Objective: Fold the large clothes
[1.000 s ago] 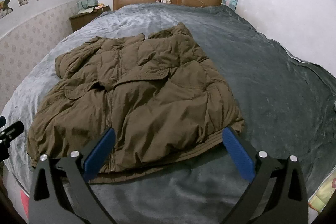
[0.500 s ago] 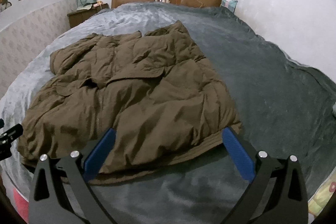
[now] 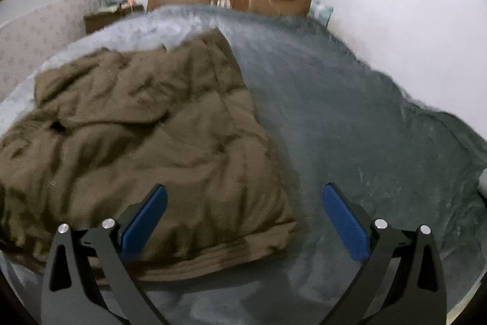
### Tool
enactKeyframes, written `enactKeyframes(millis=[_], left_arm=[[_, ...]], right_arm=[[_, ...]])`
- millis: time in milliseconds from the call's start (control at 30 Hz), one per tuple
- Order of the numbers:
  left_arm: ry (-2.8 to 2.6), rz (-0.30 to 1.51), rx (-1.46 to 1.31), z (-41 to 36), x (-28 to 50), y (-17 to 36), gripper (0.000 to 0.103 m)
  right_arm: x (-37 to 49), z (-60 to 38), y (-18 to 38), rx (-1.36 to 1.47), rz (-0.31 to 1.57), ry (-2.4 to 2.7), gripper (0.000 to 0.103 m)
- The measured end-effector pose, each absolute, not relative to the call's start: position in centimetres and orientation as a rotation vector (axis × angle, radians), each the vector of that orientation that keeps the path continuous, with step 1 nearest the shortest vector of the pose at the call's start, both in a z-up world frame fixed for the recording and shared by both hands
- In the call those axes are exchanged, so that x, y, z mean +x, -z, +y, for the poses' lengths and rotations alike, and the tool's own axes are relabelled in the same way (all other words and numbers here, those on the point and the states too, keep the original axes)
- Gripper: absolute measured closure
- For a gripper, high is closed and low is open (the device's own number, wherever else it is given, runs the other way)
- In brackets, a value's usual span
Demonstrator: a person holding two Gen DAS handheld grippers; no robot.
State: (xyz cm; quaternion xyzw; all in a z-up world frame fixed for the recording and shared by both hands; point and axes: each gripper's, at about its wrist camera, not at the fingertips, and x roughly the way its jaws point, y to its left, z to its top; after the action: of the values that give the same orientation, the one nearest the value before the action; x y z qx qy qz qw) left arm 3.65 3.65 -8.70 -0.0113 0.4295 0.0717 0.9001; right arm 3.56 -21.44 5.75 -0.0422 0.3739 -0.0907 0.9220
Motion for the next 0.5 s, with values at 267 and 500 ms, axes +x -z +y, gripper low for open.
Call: enactKeyframes(millis=[267,500], left_arm=[[-0.107,0.963,-0.025,3.7,6.1,11.3,0.053],[-0.090,0.966,-0.035,5.0,7.6,10.9,0.085]], right_arm=[[7.4,-24.2,-0.6,0.036,0.962,0.071,0.043],[5.6,-21.6,0.2,0.026,0.980,0.048,0.088]])
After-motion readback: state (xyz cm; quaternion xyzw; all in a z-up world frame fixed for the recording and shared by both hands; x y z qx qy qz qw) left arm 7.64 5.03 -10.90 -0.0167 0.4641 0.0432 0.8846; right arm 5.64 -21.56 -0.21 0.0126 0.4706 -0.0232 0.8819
